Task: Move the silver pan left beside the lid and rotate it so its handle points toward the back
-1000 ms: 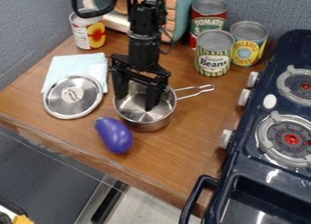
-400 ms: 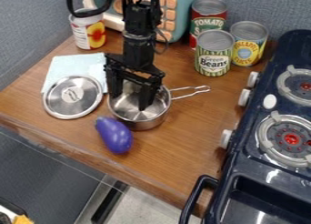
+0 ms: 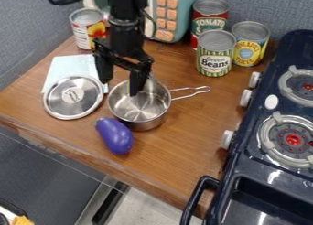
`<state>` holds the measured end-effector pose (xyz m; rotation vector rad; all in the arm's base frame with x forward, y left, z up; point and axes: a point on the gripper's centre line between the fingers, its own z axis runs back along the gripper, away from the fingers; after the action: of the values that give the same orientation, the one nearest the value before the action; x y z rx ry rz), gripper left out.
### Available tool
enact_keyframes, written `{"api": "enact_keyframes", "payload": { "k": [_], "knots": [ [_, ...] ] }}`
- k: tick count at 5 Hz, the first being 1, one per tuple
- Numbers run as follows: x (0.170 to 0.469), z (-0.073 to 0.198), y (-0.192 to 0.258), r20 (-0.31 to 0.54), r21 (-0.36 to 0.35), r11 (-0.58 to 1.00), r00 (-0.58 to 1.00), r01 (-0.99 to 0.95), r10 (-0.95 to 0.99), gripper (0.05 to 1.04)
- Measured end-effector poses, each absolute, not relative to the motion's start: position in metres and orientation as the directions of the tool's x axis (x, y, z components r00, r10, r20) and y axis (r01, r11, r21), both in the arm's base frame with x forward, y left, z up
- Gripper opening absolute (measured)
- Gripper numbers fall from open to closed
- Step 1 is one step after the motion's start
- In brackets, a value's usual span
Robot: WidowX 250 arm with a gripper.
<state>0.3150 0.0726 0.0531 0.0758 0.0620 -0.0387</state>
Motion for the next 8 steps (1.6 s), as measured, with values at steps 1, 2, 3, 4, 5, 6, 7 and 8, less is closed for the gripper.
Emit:
{"api": "enact_keyframes", "payload": {
  "k": [1,2,3,4,5,6,7,8],
  "knots": [
    [0.319,0.056,0.074,-0.051,0.081,0.996,0.998,0.041,-0.037,0.999],
    [0.318,0.056,0.077,-0.049,0.084,0.996,0.998,0.039,-0.035,0.999],
    [0.325,0.044,0.079,-0.067,0.082,0.994,0.995,0.073,-0.067,0.999],
    [0.328,0.019,0.083,-0.106,0.053,0.995,0.992,0.08,-0.074,1.0],
    [0.329,0.008,0.089,-0.146,0.033,0.997,0.987,0.073,-0.068,0.95],
    [0.332,0.007,0.089,-0.143,0.022,0.997,0.987,0.075,-0.071,0.641],
    [0.334,0.007,0.089,-0.124,-0.009,0.999,0.991,0.053,-0.054,0.344],
    [0.328,0.008,0.087,-0.118,-0.003,0.999,0.992,0.036,-0.037,0.153]
  ]
}}
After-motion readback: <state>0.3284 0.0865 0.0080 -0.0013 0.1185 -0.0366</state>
